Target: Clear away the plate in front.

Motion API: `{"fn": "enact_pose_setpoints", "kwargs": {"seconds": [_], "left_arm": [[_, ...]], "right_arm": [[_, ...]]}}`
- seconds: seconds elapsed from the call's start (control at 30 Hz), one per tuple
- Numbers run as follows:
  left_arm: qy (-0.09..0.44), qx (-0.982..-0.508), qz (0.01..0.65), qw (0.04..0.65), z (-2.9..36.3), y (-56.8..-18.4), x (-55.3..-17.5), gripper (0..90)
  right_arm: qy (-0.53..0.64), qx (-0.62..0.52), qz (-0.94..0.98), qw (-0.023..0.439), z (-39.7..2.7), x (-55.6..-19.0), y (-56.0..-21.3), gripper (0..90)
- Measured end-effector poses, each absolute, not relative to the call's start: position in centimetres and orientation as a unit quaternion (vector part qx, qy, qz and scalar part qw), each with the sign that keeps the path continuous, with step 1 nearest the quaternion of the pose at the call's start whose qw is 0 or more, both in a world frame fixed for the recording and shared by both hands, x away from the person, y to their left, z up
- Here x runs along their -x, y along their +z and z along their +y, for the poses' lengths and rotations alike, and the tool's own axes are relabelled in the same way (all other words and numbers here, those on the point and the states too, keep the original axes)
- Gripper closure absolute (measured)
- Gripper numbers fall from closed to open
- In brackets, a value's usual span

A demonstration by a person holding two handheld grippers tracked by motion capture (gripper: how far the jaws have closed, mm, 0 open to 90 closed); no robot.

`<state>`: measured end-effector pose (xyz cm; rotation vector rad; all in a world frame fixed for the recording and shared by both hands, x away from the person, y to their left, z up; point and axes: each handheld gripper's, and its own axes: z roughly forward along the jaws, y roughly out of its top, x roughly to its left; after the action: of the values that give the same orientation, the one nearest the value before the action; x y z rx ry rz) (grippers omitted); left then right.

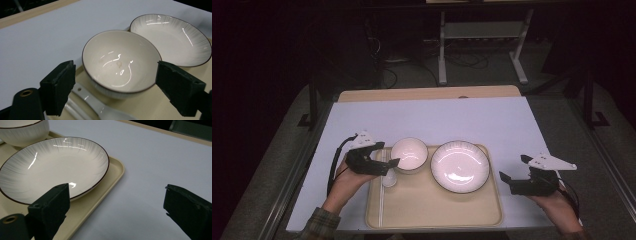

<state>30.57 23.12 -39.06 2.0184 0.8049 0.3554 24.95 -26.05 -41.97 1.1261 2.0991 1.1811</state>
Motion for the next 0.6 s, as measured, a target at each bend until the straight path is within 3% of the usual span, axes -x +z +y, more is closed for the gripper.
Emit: {"fn": "enact_pose_setpoints", "kwargs": {"seconds": [0.6], "left_arm": [[0.182,-0.798,0.351,0.455,28.1,-41.3,-26.5,12.3]], "right_arm": [[0.431,-0.409,0.767,0.241,-26.0,-24.9,-42.0,6.5]]}}
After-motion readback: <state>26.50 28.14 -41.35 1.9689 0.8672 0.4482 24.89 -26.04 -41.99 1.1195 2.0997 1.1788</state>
